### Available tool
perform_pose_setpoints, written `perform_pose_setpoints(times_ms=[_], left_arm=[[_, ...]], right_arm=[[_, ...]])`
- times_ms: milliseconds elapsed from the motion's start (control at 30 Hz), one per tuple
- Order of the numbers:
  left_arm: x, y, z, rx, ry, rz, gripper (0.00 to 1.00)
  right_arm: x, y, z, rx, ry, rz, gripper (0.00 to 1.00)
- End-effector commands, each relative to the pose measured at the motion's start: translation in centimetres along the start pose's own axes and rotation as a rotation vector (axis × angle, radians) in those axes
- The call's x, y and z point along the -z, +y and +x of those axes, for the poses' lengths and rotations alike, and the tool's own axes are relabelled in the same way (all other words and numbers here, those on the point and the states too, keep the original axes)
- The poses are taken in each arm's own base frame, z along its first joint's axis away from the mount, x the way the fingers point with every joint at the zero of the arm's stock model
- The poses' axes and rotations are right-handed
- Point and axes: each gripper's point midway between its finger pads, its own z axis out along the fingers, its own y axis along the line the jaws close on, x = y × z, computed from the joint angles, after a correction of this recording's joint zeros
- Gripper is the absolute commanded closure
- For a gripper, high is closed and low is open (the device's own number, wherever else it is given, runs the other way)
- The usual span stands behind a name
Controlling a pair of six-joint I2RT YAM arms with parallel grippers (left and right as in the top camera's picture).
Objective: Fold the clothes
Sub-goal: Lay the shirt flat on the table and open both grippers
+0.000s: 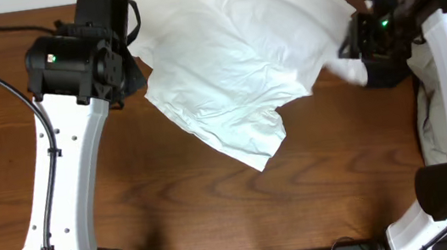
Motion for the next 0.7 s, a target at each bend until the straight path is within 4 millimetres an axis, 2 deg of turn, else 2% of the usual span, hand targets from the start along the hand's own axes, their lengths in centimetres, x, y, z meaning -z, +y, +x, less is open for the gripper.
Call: perform_pose_setpoints(times_ms=[0, 100, 233, 300, 433, 467, 567, 633, 667], left_arm=[[0.9, -0.8, 1.5, 0.022, 0.069, 0.075, 0.6], [1.0, -1.4, 2.6, -0.005, 0.123, 0.118, 0.59], [1.5, -3.6, 4.8, -0.107, 0.217, 0.232, 0.58], [1.2, -4.2, 5.8, -0.146, 0.243, 0.242, 0.5], [-0.8, -6.1, 8.2, -0.215, 0.289, 0.242, 0.28], [-1.6, -6.8, 9.0, -0.234, 0.304, 0.248, 0.25], [-3.9, -8.4, 11.2, -0.277, 0.335, 0.259, 0.23], [-5.4, -8.8, 12.0, -0.272, 0.345, 0.253, 0.24], [-6.2, -8.9, 12.3, -0.254, 0.349, 0.248, 0.23]], right_arm=[[-0.8, -0.2, 0.7, 0.097, 0.046, 0.071, 0.01], [-1.0, -1.9, 0.8, 0.063, 0.057, 0.187, 0.01], [-0.2, -4.8, 0.2, -0.023, 0.014, 0.335, 0.01], [0.3, -6.2, -0.1, -0.059, -0.003, 0.38, 0.01], [1.1, -8.9, -1.6, -0.136, -0.063, 0.388, 0.01], [1.3, -9.8, -2.1, -0.171, -0.084, 0.383, 0.06], [1.8, -11.7, -3.0, -0.248, -0.122, 0.332, 0.4], [1.6, -12.3, -3.4, -0.239, -0.119, 0.27, 0.62], [1.4, -12.3, -3.5, -0.22, -0.112, 0.24, 0.67]])
